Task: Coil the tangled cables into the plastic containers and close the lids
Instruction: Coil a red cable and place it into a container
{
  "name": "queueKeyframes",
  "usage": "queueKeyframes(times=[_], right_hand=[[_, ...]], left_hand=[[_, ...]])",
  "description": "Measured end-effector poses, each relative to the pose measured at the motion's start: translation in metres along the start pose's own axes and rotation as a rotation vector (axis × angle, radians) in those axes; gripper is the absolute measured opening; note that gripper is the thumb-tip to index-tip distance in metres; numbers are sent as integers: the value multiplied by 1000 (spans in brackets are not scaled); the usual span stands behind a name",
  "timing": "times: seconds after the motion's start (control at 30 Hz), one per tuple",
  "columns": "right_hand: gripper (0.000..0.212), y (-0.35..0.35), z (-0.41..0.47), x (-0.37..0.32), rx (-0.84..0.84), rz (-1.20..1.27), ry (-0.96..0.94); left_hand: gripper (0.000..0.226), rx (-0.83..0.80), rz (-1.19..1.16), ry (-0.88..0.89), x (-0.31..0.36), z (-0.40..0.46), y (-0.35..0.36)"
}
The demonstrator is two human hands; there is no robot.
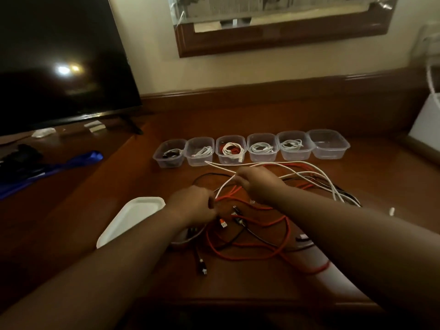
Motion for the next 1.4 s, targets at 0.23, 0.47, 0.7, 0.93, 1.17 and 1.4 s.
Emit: queueKeyframes(times=[0.23, 0.47, 0.7, 0.93, 1.17, 1.4], right_hand=[[27, 2, -63, 5, 20, -40, 70], [53, 3, -95, 14, -166, -261, 146], [33, -2, -107, 22, -137, -132, 135], [50, -45, -109, -3, -222, 863, 320], [22, -73, -112, -21, -85, 673, 182], [30, -90, -134, -19, 25, 633, -9]], left_hand=[[36, 32, -213, -144, 4, -24, 16], [35, 157, -448, -257, 12, -18, 22], [5, 451, -919, -321, 26, -6, 11], [16, 433, -657, 306, 77, -37, -44], [39, 729, -981, 134, 78, -33, -43], [12, 402, -1092, 249, 106, -22, -29]])
Point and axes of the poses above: each hand's wrist, its own z-axis towards the middle knuckle, its own y-axis out of the palm, x = y × z, the point moved 1 cm from there along z, towards the middle knuckle, and after that the axes turned 11 degrees about y, right-handed, at the moved point
